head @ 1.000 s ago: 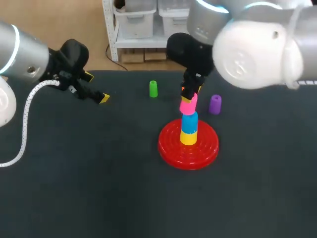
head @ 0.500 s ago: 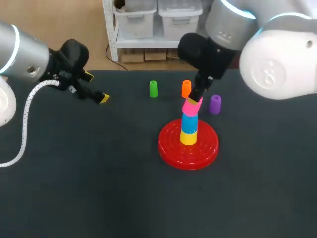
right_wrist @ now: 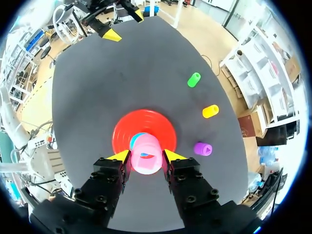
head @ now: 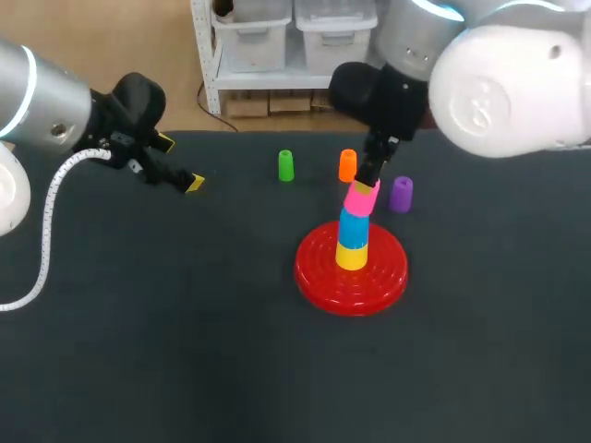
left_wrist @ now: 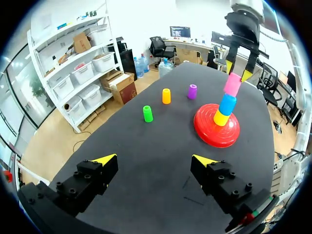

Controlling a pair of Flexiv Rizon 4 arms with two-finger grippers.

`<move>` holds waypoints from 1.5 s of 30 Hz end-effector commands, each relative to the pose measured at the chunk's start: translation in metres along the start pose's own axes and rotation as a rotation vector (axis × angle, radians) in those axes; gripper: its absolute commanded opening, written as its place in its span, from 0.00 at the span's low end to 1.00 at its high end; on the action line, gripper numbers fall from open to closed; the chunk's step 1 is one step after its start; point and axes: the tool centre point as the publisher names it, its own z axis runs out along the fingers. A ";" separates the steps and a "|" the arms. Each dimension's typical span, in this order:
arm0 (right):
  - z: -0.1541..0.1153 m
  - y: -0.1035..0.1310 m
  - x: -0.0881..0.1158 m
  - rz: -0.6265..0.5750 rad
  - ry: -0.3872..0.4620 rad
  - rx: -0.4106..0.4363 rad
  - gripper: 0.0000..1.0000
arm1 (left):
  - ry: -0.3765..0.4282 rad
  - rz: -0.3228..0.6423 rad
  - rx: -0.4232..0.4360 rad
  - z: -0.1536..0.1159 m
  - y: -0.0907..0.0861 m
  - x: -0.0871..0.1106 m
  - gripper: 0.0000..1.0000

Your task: Pick up and stack the cylinders on the red base in this order: pink,purple,orange,green

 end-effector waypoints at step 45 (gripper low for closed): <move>0.018 0.015 -0.005 0.043 -0.029 -0.006 1.00 | 0.000 0.000 -0.001 0.000 0.000 0.000 1.00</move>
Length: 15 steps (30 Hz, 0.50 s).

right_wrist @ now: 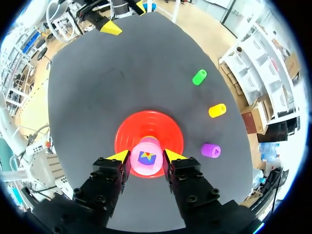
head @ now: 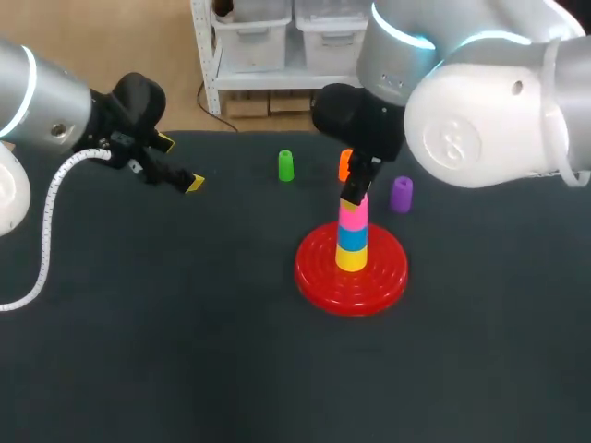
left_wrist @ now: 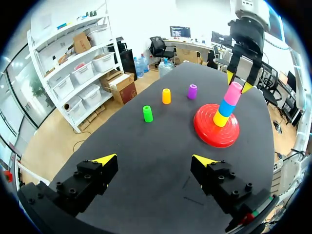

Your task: Pick up and stack the cylinders on the red base in this order: pink,purple,orange,green

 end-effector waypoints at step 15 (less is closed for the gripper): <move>-0.049 -0.034 -0.002 0.168 -0.217 -0.008 1.00 | 0.000 0.000 -0.001 0.000 0.000 0.000 1.00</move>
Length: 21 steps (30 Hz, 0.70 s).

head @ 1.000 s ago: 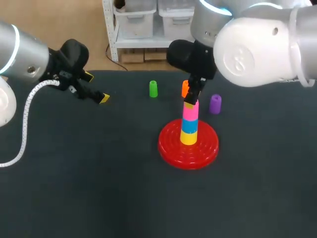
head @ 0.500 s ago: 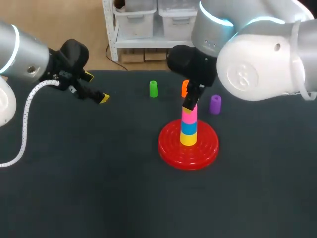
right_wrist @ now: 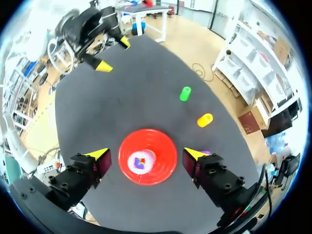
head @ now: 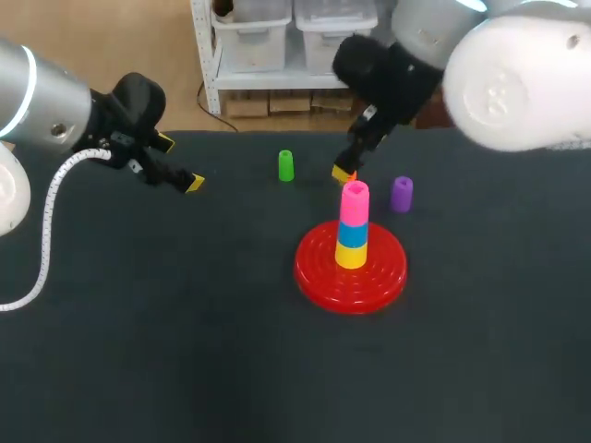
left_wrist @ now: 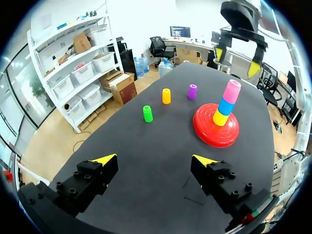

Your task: Pick up and stack the cylinders on the red base in this order: pink,purple,orange,green

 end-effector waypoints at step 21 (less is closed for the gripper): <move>0.067 -0.136 0.042 0.322 0.086 0.120 1.00 | 0.000 0.000 -0.001 0.000 0.000 0.000 1.00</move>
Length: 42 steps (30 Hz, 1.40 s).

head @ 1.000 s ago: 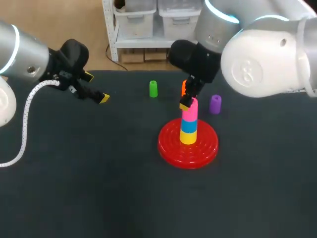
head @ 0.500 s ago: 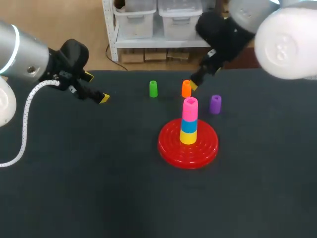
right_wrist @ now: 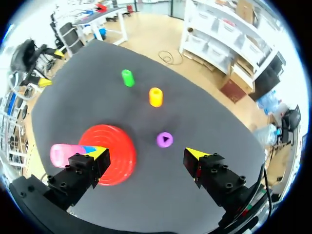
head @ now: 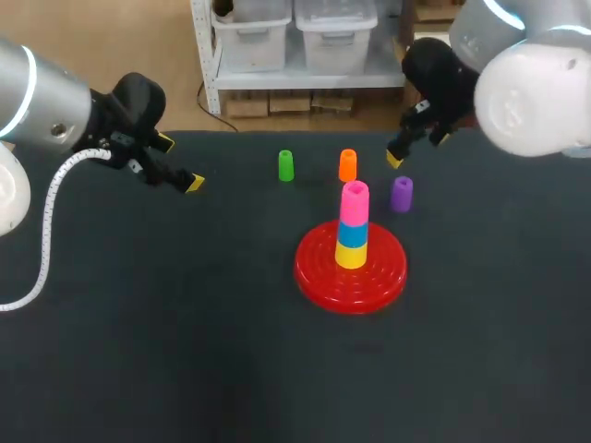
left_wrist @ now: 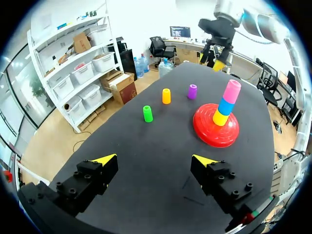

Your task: Pick up and stack the cylinders on the red base in this order: pink,purple,orange,green

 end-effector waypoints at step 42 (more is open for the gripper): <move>0.095 -0.032 0.011 0.049 0.242 0.062 0.85 | 0.000 0.000 -0.001 0.000 0.000 0.000 1.00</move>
